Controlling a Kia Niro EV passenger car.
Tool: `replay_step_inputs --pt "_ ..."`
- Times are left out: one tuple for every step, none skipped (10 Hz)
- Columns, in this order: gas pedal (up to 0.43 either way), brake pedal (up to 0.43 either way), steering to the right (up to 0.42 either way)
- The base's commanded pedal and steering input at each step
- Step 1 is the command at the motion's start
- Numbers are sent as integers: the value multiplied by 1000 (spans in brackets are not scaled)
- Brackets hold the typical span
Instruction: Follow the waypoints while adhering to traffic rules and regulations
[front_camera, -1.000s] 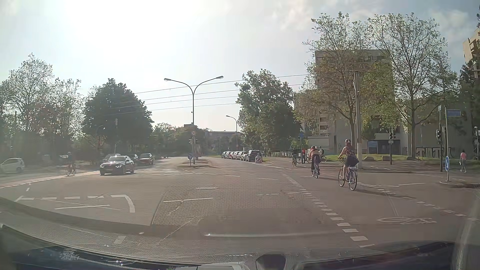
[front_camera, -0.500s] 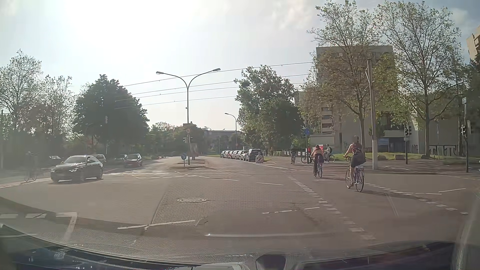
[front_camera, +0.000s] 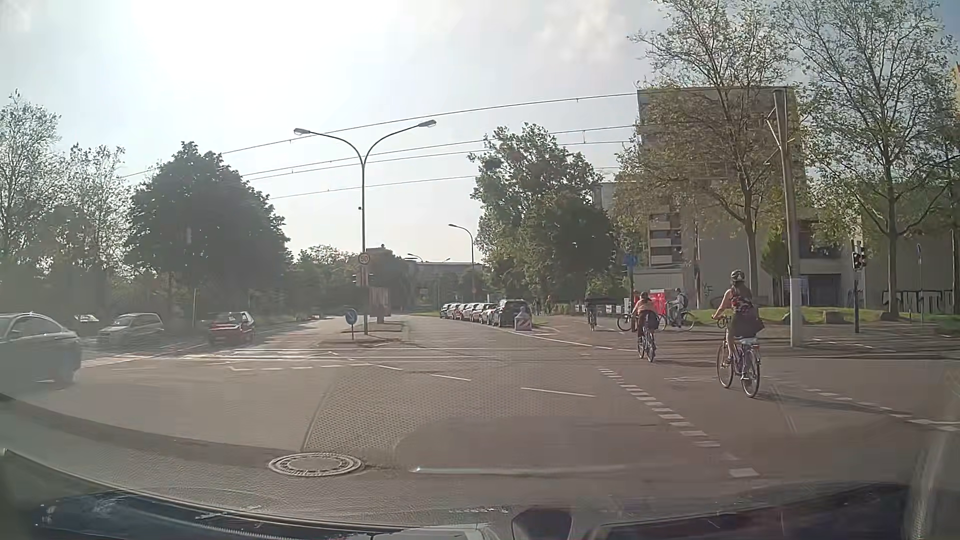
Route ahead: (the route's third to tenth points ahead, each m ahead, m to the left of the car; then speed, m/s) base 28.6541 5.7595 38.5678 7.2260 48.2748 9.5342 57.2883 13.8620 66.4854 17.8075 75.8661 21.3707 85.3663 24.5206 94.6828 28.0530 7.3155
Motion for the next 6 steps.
replay_step_inputs --pt "240 0 -7" --pt "240 0 -10" --pt "240 0 -11" --pt "240 0 -11" --pt "240 0 -11" --pt "240 0 -12"
